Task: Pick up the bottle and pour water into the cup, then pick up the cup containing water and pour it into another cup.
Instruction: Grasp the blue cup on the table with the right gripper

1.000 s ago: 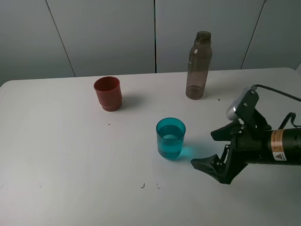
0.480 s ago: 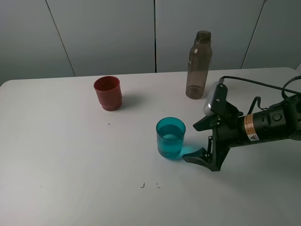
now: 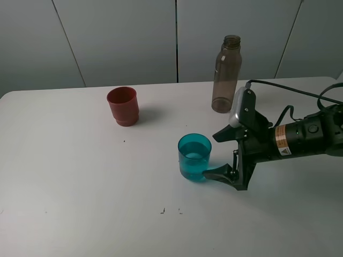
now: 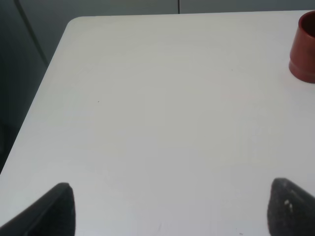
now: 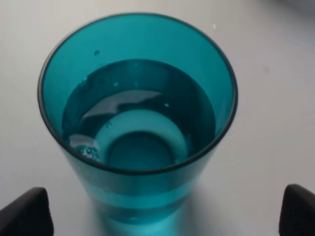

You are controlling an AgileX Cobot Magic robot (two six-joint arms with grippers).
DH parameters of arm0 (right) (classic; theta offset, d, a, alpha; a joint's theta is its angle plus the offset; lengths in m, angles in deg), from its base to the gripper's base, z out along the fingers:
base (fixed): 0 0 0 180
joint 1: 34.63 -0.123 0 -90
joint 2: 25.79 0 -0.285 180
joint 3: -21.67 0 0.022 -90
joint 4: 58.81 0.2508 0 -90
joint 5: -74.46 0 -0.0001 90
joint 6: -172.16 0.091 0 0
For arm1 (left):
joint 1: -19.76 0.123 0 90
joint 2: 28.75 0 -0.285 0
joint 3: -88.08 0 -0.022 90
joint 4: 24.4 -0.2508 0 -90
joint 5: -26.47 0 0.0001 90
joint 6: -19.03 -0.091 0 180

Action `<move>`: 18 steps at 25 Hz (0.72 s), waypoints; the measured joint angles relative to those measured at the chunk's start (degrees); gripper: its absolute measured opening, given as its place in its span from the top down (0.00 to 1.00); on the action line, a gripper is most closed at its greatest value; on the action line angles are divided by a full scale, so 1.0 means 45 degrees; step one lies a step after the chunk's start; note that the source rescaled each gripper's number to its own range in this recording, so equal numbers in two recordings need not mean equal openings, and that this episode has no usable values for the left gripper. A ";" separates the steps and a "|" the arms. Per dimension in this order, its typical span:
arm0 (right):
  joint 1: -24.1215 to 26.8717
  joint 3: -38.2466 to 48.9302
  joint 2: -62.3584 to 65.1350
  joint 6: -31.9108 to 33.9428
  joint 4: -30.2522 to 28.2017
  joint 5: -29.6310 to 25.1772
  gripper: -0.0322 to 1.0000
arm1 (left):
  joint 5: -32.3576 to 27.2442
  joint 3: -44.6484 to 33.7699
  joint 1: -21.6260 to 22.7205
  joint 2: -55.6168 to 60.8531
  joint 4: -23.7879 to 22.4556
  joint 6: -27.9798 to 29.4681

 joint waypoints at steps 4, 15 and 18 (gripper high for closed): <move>0.0000 -0.0005 0.0000 -0.0227 0.0000 0.0005 0.00 | 0.0000 0.0000 0.0000 0.0000 0.0000 0.0000; -0.0906 -0.0609 -0.0243 -0.0409 0.0119 0.0055 0.00 | 0.0000 0.0000 0.0000 0.0000 0.0000 0.0000; -0.1326 -0.0886 -0.0601 -0.0409 0.0414 0.0055 0.00 | 0.0000 0.0000 0.0000 0.0000 0.0000 0.0000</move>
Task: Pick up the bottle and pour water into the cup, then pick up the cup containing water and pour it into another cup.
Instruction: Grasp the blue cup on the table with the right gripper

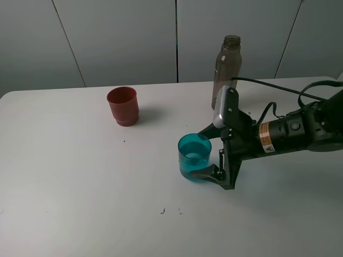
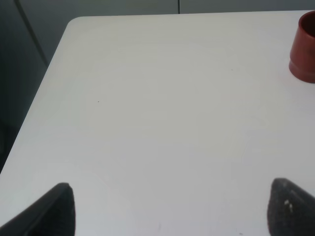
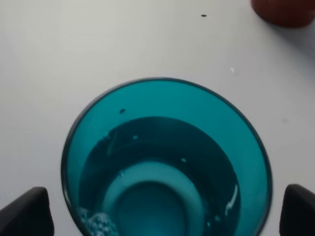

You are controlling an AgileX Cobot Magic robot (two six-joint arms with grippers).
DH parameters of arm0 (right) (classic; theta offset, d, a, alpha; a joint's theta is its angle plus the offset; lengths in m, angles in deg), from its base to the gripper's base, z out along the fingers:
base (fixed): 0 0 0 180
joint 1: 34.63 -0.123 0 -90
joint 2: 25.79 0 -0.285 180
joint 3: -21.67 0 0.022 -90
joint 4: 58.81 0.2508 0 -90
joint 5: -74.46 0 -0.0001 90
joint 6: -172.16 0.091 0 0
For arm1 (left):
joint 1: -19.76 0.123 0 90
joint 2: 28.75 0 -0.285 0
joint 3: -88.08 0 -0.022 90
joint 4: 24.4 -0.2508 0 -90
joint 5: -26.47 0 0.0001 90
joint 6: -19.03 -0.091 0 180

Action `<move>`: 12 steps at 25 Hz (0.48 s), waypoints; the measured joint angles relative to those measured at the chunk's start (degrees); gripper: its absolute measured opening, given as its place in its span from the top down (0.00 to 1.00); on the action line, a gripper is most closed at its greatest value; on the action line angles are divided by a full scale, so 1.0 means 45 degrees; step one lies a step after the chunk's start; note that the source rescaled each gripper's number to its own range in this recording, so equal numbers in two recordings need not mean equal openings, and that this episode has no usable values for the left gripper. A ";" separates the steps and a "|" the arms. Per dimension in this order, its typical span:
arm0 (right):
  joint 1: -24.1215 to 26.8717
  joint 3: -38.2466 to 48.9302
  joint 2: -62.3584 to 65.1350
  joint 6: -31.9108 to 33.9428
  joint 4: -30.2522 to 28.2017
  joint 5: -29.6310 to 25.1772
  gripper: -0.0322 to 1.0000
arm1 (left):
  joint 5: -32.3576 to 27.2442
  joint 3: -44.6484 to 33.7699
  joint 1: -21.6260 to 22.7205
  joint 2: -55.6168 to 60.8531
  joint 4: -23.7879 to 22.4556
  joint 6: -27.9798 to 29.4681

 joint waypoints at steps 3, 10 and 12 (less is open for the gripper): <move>-0.0297 -0.0187 -0.0343 0.0000 0.0270 0.0000 0.00 | 0.0000 0.0000 0.0000 0.0000 0.0000 0.0000; -0.0421 -0.0320 -0.0762 -0.0020 0.0624 0.0030 0.00 | 0.0000 0.0000 0.0000 0.0000 0.0000 0.0025; -0.0421 -0.0331 -0.0843 -0.0020 0.0633 0.0030 0.00 | 0.0000 0.0000 0.0000 0.0000 0.0000 0.0025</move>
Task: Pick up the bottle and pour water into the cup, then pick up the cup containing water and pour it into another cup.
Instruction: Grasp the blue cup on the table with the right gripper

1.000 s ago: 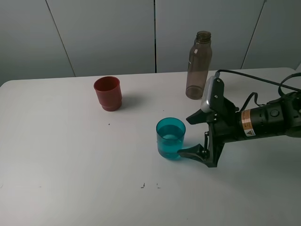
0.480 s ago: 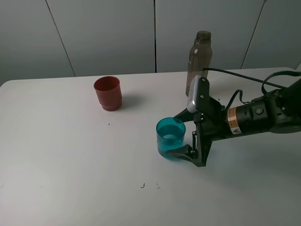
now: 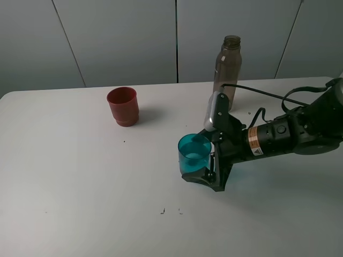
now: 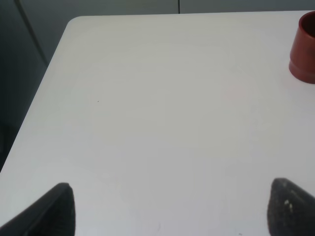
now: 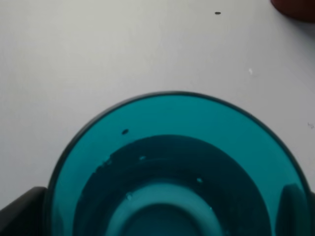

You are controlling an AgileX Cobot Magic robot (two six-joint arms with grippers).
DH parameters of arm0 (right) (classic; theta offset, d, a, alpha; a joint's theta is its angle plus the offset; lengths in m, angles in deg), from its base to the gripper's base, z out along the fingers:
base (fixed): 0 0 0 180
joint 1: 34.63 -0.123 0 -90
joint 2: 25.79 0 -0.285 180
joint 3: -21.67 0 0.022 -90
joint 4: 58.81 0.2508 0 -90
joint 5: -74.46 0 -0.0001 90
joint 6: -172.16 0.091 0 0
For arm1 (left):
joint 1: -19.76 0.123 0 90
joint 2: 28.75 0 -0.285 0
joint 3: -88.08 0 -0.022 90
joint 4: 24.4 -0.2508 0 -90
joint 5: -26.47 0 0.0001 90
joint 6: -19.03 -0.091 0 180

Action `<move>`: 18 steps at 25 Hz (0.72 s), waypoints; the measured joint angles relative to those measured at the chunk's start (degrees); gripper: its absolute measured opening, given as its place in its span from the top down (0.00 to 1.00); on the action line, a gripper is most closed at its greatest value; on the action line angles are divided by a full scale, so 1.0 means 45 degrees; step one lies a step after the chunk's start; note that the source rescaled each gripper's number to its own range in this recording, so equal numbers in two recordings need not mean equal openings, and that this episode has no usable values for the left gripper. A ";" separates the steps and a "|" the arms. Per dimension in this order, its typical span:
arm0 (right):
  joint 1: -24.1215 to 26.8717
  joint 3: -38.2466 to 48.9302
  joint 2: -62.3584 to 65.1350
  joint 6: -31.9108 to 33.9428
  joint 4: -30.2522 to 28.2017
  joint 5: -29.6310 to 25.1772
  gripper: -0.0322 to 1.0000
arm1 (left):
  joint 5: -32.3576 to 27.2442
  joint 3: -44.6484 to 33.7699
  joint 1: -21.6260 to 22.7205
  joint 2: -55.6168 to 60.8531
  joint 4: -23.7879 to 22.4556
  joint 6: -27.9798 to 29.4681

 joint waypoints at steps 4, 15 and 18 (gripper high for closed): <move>0.0000 0.0000 -0.0256 -0.0212 0.0000 0.0155 0.00 | 0.0000 0.0000 0.0000 0.0000 0.0000 0.0000; 0.0000 -0.0300 -0.0565 -0.0626 0.0474 0.0553 0.00 | 0.0000 0.0000 0.0000 0.0000 0.0000 0.0000; 0.0000 -0.0300 -0.0565 -0.0659 0.0576 0.0553 0.00 | 0.0000 0.0000 0.0000 0.0000 0.0000 0.0000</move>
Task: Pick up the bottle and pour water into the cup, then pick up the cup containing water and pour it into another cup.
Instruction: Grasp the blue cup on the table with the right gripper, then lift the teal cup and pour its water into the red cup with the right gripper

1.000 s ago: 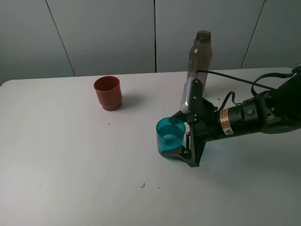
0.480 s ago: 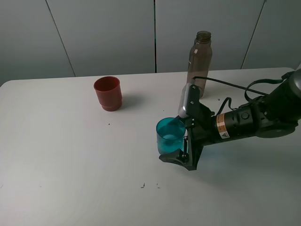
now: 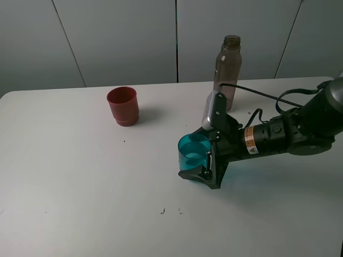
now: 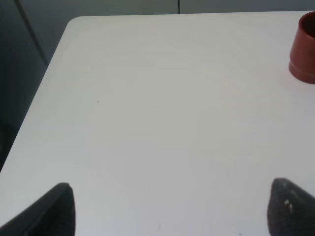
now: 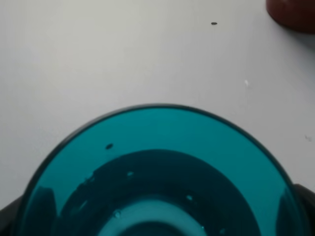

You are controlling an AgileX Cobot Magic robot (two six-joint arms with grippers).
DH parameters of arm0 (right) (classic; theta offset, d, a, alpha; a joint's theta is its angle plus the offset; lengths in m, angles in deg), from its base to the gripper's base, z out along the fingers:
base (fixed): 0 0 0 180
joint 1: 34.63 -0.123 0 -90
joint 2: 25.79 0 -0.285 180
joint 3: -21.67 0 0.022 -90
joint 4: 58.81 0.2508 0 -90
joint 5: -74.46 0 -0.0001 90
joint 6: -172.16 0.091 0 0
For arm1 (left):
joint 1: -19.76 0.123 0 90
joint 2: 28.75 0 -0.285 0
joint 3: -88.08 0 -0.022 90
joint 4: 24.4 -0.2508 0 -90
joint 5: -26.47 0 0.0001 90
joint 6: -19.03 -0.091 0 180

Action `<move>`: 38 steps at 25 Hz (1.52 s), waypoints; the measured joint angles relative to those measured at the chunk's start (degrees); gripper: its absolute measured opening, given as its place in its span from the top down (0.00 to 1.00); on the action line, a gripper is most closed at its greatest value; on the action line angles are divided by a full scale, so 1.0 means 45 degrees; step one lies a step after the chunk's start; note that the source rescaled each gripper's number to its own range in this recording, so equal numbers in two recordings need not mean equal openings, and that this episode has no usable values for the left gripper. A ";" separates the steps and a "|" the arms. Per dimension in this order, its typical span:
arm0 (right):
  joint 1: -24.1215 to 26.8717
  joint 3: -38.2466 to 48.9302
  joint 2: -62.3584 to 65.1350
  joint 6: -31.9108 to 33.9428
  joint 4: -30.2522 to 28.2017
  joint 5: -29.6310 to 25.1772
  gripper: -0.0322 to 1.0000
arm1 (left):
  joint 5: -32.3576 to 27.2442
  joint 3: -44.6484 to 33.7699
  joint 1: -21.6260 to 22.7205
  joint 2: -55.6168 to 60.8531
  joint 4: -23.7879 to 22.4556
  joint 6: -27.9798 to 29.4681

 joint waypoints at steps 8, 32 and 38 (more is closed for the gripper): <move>0.0000 0.0000 0.0000 0.0000 0.0046 0.0006 0.00 | 0.0000 0.0000 0.0000 0.0000 0.0000 0.0000; -0.0026 0.0000 0.0056 -0.0033 0.0046 -0.0093 0.85 | 0.0000 0.0000 0.0000 0.0000 0.0000 0.0000; -0.0026 0.0000 0.0601 -0.0033 0.0072 -0.0532 0.85 | 0.0000 0.0000 0.0000 0.0000 0.0000 0.0000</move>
